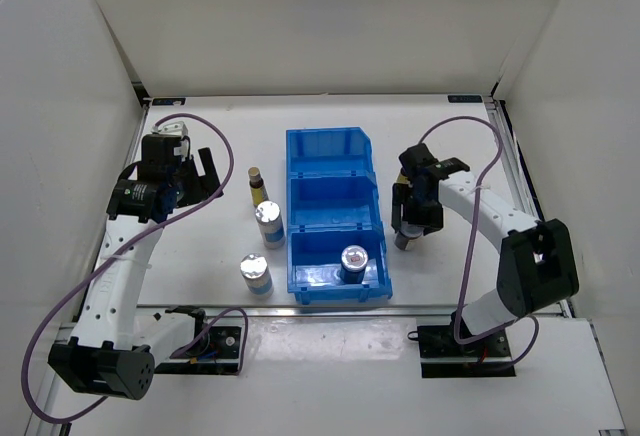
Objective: Organize the condiment bottles
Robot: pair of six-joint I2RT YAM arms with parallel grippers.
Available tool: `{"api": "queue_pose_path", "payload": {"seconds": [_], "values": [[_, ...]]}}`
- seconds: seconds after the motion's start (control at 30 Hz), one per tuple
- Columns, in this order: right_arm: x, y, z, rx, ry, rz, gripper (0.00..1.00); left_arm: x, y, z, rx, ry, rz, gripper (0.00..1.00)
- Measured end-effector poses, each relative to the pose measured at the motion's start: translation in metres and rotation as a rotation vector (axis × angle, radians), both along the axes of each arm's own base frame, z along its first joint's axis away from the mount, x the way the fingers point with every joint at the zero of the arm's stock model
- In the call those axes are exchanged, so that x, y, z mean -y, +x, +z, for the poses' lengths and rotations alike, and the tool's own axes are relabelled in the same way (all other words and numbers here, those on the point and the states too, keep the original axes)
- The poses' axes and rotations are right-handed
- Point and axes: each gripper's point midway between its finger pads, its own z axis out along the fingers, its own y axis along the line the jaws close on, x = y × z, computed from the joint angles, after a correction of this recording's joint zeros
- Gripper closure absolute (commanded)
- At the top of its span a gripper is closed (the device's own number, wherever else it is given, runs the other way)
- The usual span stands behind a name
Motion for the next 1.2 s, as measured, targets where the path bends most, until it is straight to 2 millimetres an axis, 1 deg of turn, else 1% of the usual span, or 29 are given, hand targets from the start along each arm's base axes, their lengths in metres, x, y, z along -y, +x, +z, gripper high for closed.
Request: {"api": "queue_pose_path", "payload": {"seconds": [0.13, 0.17, 0.23, 0.27, 0.33, 0.37, 0.4, 0.43, 0.47, 0.5, 0.53, 0.6, 0.67, 0.7, 0.77, 0.83, 0.87, 0.93, 1.0, 1.07, 1.17, 1.2], "values": [[0.003, 0.000, -0.002, -0.003, -0.007, -0.018, 0.45, 0.000, 0.000, 0.000, -0.001, 0.000, 0.000, 0.00], [0.003, 0.000, -0.001, -0.003, -0.008, -0.020, 0.53, 0.000, 0.000, -0.001, -0.002, 0.000, 0.000, 0.00], [0.005, 0.000, -0.001, -0.001, -0.010, -0.035, 0.63, 0.000, 0.001, -0.001, -0.005, 0.001, 0.000, 0.00], [0.007, 0.000, -0.001, 0.001, -0.015, -0.042, 0.73, 0.000, 0.001, -0.002, -0.007, 0.001, 0.000, 0.00], [0.013, -0.002, 0.002, 0.005, -0.037, -0.056, 0.82, 0.000, 0.001, -0.002, -0.009, 0.001, 0.000, 0.00], [0.016, -0.003, 0.005, 0.011, -0.048, -0.061, 0.89, 0.000, 0.001, -0.002, -0.009, 0.001, 0.000, 0.00], [0.019, -0.005, 0.009, 0.019, -0.054, -0.065, 0.92, 0.000, 0.001, -0.002, -0.009, 0.001, 0.000, 0.00], [0.022, -0.007, 0.018, 0.032, -0.057, -0.069, 0.95, 0.000, 0.001, -0.002, -0.009, 0.001, 0.000, 0.00], [0.024, -0.008, 0.027, 0.050, -0.056, -0.071, 1.00, 0.000, 0.001, -0.002, -0.009, 0.001, 0.000, 0.00], [0.025, -0.008, 0.043, 0.087, -0.047, -0.073, 1.00, 0.000, 0.001, -0.003, -0.011, 0.001, 0.000, 0.00], [0.025, -0.006, 0.054, 0.115, -0.038, -0.074, 1.00, 0.000, 0.001, -0.003, -0.012, 0.001, 0.000, 0.00], [0.020, -0.001, 0.088, 0.214, -0.001, -0.061, 1.00, 0.000, 0.002, -0.004, -0.016, 0.002, 0.000, 0.00], [0.009, 0.003, 0.123, 0.314, 0.046, -0.025, 1.00, 0.000, 0.002, -0.004, -0.017, 0.002, 0.000, 0.00], [0.000, 0.004, 0.143, 0.367, 0.080, 0.007, 1.00, 0.000, 0.002, -0.004, -0.017, 0.002, 0.000, 0.00], [-0.022, -0.001, 0.172, 0.435, 0.142, 0.086, 1.00, 0.000, 0.002, -0.004, -0.017, 0.002, 0.000, 0.00], [-0.050, -0.011, 0.192, 0.472, 0.205, 0.194, 1.00, 0.000, 0.002, -0.004, -0.017, 0.002, 0.000, 0.00], [-0.065, -0.020, 0.198, 0.476, 0.229, 0.252, 1.00, 0.000, 0.002, -0.004, -0.017, 0.002, 0.000, 0.00], [-0.095, -0.037, 0.204, 0.465, 0.271, 0.376, 1.00, 0.000, 0.002, -0.004, -0.018, 0.002, 0.000, 0.00], [-0.121, -0.055, 0.201, 0.433, 0.295, 0.487, 1.00, 0.000, 0.002, -0.004, -0.018, 0.002, 0.000, 0.00], [-0.143, -0.071, 0.192, 0.390, 0.299, 0.580, 1.00, 0.000, 0.002, -0.004, -0.017, 0.002, 0.000, 0.00], [-0.168, -0.093, 0.172, 0.315, 0.283, 0.688, 1.00, 0.000, 0.002, -0.004, -0.017, 0.002, 0.000, 0.00], [-0.173, -0.097, 0.168, 0.301, 0.278, 0.708, 1.00, 0.000, 0.002, -0.004, -0.017, 0.002, 0.000, 0.00]]}}
